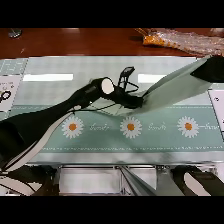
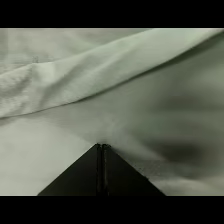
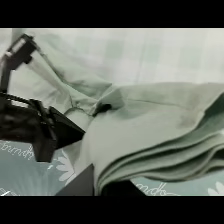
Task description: Fold the shirts.
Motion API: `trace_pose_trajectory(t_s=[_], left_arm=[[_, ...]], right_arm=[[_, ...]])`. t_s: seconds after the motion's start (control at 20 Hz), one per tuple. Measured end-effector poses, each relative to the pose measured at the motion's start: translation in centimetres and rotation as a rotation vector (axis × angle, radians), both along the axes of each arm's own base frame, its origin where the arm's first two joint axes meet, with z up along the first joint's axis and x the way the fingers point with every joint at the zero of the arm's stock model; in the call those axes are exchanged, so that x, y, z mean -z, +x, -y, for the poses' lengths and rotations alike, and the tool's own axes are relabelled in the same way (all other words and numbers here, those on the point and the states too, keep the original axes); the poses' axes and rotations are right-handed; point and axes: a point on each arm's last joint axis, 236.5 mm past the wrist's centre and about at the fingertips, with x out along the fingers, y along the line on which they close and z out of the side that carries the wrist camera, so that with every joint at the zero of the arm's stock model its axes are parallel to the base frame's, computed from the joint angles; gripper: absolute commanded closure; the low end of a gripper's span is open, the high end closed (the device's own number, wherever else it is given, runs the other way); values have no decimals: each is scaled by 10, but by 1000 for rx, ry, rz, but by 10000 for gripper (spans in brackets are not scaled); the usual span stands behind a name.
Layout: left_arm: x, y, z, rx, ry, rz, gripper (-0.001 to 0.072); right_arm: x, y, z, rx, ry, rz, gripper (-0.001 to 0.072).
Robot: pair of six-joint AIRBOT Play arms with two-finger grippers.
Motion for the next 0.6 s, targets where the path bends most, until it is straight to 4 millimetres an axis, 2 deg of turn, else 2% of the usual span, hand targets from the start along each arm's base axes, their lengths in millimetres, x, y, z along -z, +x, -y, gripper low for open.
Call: trace_pose_trajectory(t_s=[0.2,0.3,0.4,0.5,0.6], left_arm=[[14,-18,30,-16,-55,-65,688],[17,-20,34,-24,-68,-80,690],[13,-10,30,-39,-79,-71,691],[-9,6,15,-46,-86,-13,691],[-48,33,-13,-69,-74,109,691]], right_arm=[[-3,-4,3,13,-11,7,694],[-5,-2,4,20,-13,22,694],[-7,2,4,27,-8,38,694],[-5,7,1,19,-11,37,695],[4,15,-8,-12,-29,28,694]])
